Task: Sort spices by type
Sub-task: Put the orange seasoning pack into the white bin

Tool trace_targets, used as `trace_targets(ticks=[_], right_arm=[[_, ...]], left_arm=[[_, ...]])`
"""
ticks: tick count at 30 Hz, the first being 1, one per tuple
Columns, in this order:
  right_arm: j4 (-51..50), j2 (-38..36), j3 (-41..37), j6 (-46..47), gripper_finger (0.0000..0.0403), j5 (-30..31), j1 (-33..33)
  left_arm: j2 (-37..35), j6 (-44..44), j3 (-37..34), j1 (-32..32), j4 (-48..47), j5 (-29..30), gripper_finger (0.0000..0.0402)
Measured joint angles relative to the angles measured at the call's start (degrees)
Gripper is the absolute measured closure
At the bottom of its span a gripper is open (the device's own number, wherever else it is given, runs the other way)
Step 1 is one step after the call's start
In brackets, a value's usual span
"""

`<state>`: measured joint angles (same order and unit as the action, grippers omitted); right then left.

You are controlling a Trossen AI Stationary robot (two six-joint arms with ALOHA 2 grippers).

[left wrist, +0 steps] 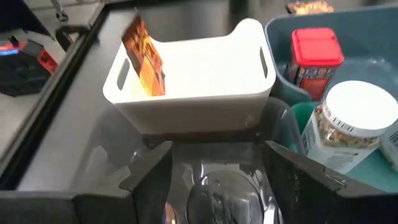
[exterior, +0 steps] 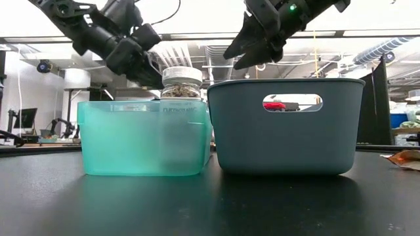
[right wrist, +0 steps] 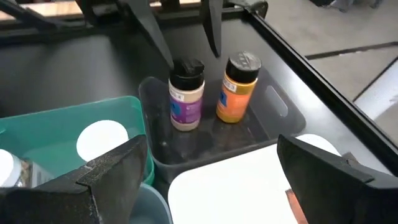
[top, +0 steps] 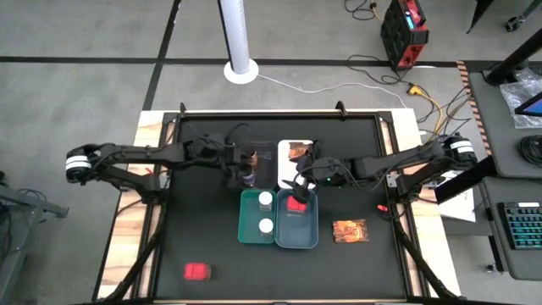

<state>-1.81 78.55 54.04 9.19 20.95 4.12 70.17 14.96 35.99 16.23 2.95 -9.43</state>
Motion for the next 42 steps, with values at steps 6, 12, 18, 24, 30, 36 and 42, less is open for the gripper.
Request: trace_targets(ticks=[6, 12, 18, 24, 30, 36, 42], right_arm=[[-19.6, -0.9, 9.0, 2.3, 0.0053, -0.2, 0.4], [-40.6, -0.2, 15.0, 8.7, 0.0061, -7.4, 2.3], [-54.8, -0.1, 14.1, 23.5, 0.0072, -18.0, 4.8], [-67.0, -0.1, 10.3, 50.4, 0.0081, -19.6, 10.6], [-65.5, -0.2, 2.6, 66.6, 0.0091, -28.2, 17.8], [-56.8, -0.2, -3.8, 78.0, 0.0105, -30.4, 22.5], [-54.9, -0.2, -6.7, 84.7, 0.0123, -30.2, 26.9]], left_arm=[[-5.2, 0.0, 0.0, -0.1, -0.1, -0.2, 0.0170], [-12.8, -1.1, 0.0, -1.6, -0.8, -0.7, 0.0170], [-20.7, -3.3, 0.0, -7.3, -0.4, -2.6, 0.0170], [-24.6, -7.1, 0.0, -13.9, -0.9, -2.6, 0.0170], [-25.3, -8.0, 0.0, -19.0, -1.0, 1.9, 0.0170], [-24.3, -8.0, 0.0, -21.2, -0.9, 5.4, 0.0170], [-22.8, -8.0, 0.0, -22.0, -0.9, 5.4, 0.0170]])
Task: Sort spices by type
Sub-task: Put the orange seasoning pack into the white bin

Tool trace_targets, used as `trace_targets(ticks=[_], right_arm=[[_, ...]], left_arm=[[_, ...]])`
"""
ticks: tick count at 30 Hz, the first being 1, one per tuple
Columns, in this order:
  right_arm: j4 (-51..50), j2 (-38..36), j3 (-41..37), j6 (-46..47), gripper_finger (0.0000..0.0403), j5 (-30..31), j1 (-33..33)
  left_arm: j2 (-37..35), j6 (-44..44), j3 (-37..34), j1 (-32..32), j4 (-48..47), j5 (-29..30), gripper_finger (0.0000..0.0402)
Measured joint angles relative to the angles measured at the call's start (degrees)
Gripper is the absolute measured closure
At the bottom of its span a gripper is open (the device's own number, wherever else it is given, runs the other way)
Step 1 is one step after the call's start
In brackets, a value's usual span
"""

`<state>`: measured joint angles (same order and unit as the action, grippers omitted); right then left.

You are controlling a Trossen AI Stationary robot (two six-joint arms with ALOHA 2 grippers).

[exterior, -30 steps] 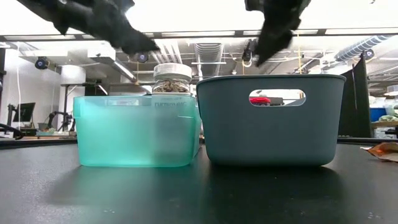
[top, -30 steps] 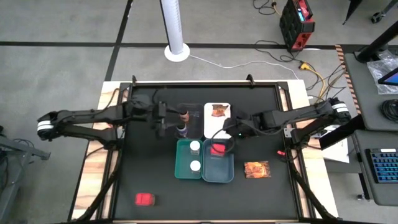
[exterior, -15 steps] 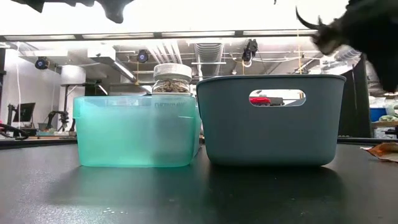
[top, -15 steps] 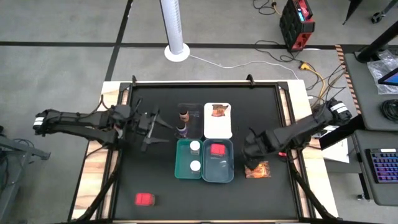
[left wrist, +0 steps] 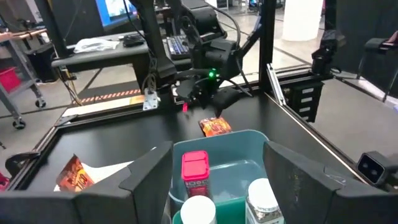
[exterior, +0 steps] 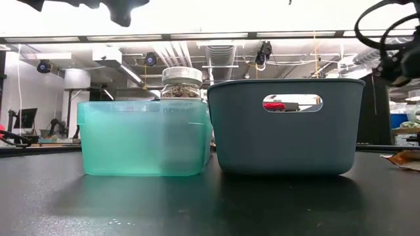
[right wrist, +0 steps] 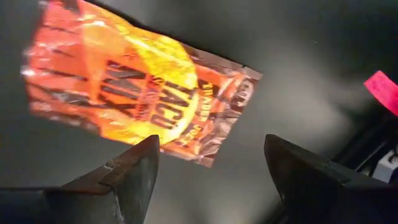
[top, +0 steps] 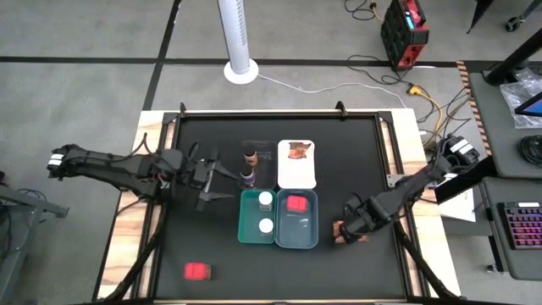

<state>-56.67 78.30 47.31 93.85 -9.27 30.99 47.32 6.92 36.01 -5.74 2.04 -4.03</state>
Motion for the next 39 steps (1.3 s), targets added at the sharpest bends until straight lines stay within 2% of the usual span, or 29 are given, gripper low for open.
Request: trace_targets(ticks=[7, 16, 24, 29, 37, 39], right_arm=[[0.3, 0.0, -3.0, 4.6, 0.0152, 0.3, 3.9], [7.9, -0.2, -8.4, 3.3, 0.0191, 0.8, 4.0], [9.9, -0.2, -10.5, 4.1, 0.0218, 2.5, 4.1], [10.3, -0.2, -10.9, 4.0, 0.0265, 5.0, 4.0], [11.4, -0.1, -10.9, 3.7, 0.0381, 7.4, 4.0], [11.5, -0.1, -10.9, 3.6, 0.0388, 7.6, 4.0]], left_arm=[[1.1, 0.0, 0.0, 0.0, 0.1, 0.1, 0.0170], [1.4, 0.2, 0.0, 0.0, 0.1, 0.5, 0.0182], [1.4, 0.1, 0.0, 0.0, 0.1, 0.5, 0.0189], [1.4, 0.1, 0.0, 0.0, 0.1, 0.5, 0.0189], [1.4, 0.1, -0.1, 0.0, 0.1, 0.5, 0.0189], [1.4, 0.1, -0.2, 0.0, 0.0, 0.5, 0.0189]])
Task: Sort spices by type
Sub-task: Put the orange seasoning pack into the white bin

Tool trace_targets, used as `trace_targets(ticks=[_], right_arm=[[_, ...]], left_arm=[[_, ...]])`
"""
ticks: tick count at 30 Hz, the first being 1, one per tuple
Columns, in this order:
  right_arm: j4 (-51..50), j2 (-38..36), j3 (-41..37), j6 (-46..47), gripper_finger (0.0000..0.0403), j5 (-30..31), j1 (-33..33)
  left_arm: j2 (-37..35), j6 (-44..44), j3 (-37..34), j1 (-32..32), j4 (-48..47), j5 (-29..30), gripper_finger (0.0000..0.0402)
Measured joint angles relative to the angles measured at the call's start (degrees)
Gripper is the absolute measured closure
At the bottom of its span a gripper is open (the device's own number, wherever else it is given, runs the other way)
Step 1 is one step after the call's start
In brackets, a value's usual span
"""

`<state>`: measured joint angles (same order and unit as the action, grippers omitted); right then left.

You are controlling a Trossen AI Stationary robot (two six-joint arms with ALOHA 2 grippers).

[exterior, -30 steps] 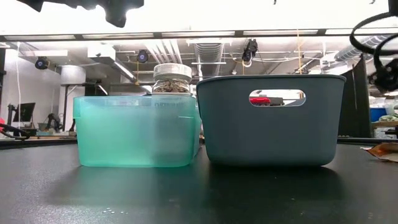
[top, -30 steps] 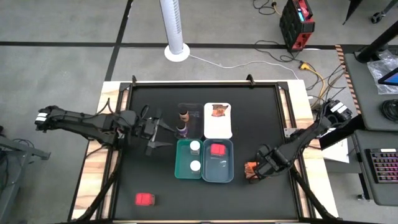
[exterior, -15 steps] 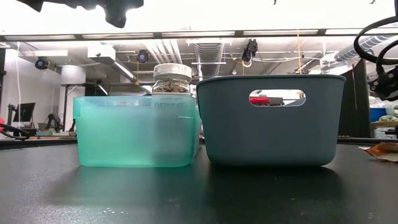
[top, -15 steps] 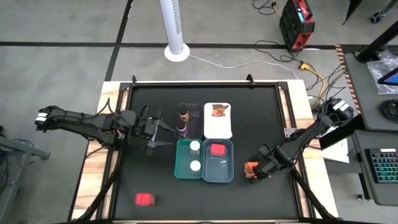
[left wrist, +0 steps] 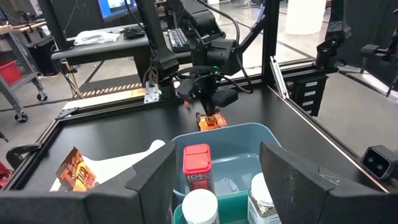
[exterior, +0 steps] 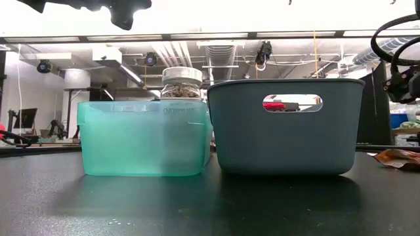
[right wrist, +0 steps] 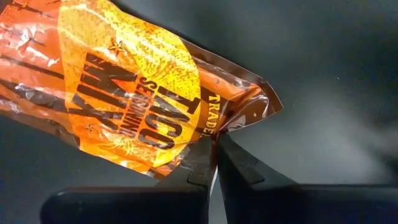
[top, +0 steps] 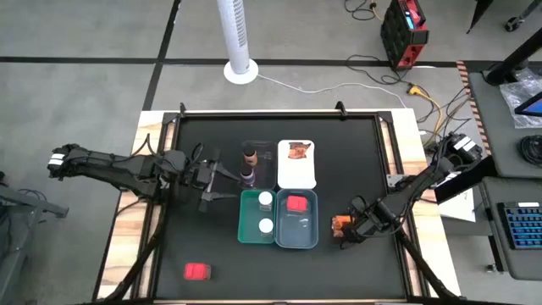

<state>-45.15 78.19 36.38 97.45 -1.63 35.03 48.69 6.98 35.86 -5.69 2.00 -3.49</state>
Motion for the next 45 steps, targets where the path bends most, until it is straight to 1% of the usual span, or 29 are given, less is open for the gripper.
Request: trace_targets(ticks=[3, 6, 10, 13, 16, 19, 24, 27, 31, 39, 40, 44, 45], right_arm=[[-0.2, -0.1, 0.5, -1.1, 0.0390, -0.1, 0.0], [-3.7, -0.6, 3.1, -2.6, 0.0391, 0.3, 0.0], [-12.4, -1.6, 9.9, -4.9, 0.0392, 0.8, -0.1], [-20.7, -1.1, 15.7, -7.3, 0.0394, 0.8, 0.0], [-26.4, -1.0, 21.9, -10.1, 0.0394, 3.4, 0.0], [-31.0, -0.6, 27.7, -13.7, 0.0394, 7.3, 0.0], [-35.1, 1.2, 35.9, -19.8, 0.0394, 12.8, 0.0], [-36.1, 2.6, 39.3, -22.4, 0.0394, 14.1, -0.1], [-38.6, 4.9, 41.5, -23.3, 0.0394, 14.1, 0.0], [-39.5, 8.3, 41.7, -25.2, 0.0394, 13.8, 0.0], [-39.6, 8.4, 41.7, -25.3, 0.0394, 13.7, 0.0], [-40.0, 8.5, 42.0, -25.5, 0.0394, 13.6, 0.0], [-40.1, 8.4, 42.1, -25.5, 0.0394, 13.6, 0.0]], left_arm=[[0.0, 0.0, 0.0, 0.0, 0.0, 0.0, 0.0189], [0.0, 0.1, 0.0, 0.0, 0.0, 0.0, 0.0189], [0.0, 0.1, 0.0, 0.0, 0.6, 0.0, 0.0189], [0.4, 0.2, 0.0, 0.0, 1.6, 0.0, 0.0189], [1.6, 0.2, 0.0, 0.0, 3.2, 0.0, 0.0189], [3.6, 0.2, 0.0, 0.0, 4.7, 0.0, 0.0189], [8.9, 0.0, 0.0, 0.0, 10.7, 0.0, 0.0189], [11.8, 0.0, 0.0, 0.0, 14.4, 0.0, 0.0189], [14.6, 0.1, 0.7, 0.0, 15.6, 0.0, 0.0189], [18.2, 0.2, 3.2, 0.0, 15.6, -0.4, 0.0189], [18.4, 0.2, 3.4, 0.0, 15.4, -1.0, 0.0189], [19.8, 0.2, 4.3, 0.0, 15.2, -6.4, 0.0189], [20.2, 0.2, 4.7, 0.0, 15.4, -6.6, 0.0189]])
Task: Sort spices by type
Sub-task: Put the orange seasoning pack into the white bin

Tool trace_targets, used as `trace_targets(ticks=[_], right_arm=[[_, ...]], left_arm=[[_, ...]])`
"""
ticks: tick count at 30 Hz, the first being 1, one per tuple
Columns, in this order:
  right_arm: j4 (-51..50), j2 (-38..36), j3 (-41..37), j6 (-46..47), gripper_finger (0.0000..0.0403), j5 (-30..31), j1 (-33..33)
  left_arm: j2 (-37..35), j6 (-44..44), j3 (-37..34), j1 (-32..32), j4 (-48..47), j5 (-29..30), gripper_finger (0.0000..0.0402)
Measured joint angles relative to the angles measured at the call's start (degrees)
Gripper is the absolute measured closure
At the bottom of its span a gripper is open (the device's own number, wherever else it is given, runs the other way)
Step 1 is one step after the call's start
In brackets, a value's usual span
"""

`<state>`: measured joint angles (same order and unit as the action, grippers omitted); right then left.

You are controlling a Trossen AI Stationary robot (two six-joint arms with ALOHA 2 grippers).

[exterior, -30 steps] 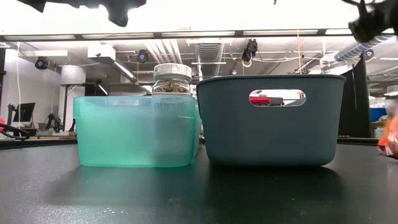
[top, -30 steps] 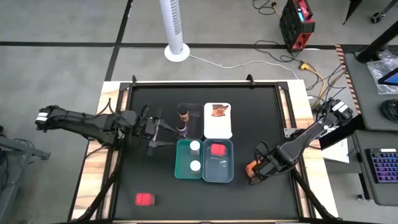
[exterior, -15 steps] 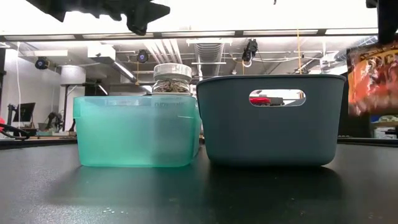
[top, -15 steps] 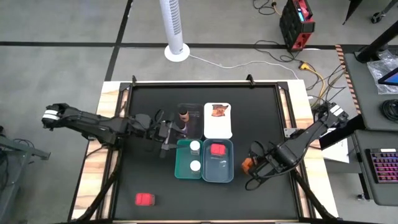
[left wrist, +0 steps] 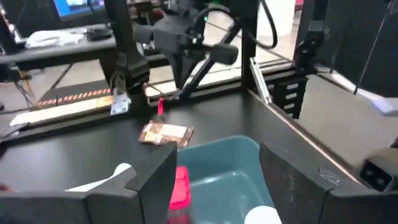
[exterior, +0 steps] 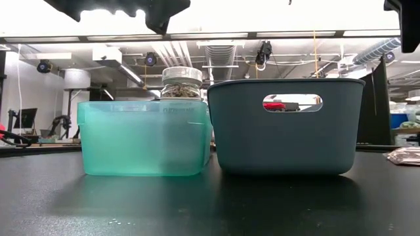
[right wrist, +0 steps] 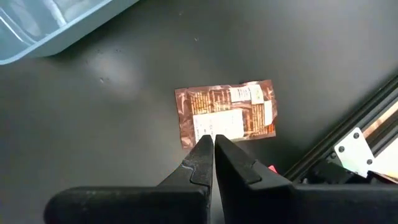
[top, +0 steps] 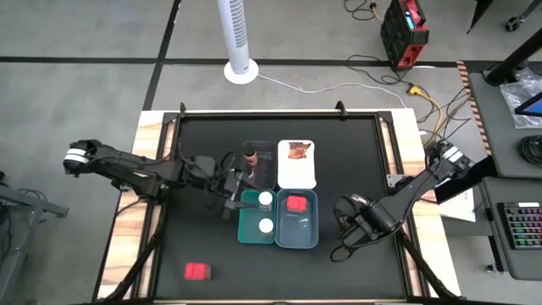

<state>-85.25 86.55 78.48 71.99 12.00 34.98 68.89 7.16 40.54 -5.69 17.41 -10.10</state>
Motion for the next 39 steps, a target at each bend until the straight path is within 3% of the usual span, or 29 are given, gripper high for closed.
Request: trace_targets(ticks=[8, 14, 20, 26, 30, 34, 39], right_arm=[[-0.1, 0.2, -1.5, 1.6, 0.0394, 1.8, 0.0], [6.4, 0.3, -8.1, 4.8, 0.0374, -4.5, -1.0], [19.6, 0.0, -13.9, 0.5, 0.0294, -4.9, -0.8], [24.1, 0.0, -21.2, -1.5, 0.0197, -8.2, -0.9], [27.2, 0.1, -25.5, -5.9, 0.0159, -8.4, -0.9], [30.5, 0.1, -29.1, -8.5, 0.0151, -8.1, -1.6], [36.7, -0.1, -33.1, -8.8, 0.0170, -7.9, -2.3]], left_arm=[[0.5, 0.0, 0.1, 0.0, 0.1, 0.1, 0.0189], [0.4, 0.0, 0.1, -0.1, -0.4, 0.1, 0.0189], [0.4, 0.8, 0.1, -0.3, -0.5, 0.0, 0.0189], [0.4, 1.0, 0.1, -0.6, -1.0, 0.0, 0.0189], [0.4, 1.1, 0.1, -0.7, -1.2, 0.0, 0.0189], [0.4, 1.1, 0.1, -0.6, -1.3, 0.0, 0.0189], [0.4, 1.1, 0.1, -0.6, -1.3, 0.0, 0.0189]])
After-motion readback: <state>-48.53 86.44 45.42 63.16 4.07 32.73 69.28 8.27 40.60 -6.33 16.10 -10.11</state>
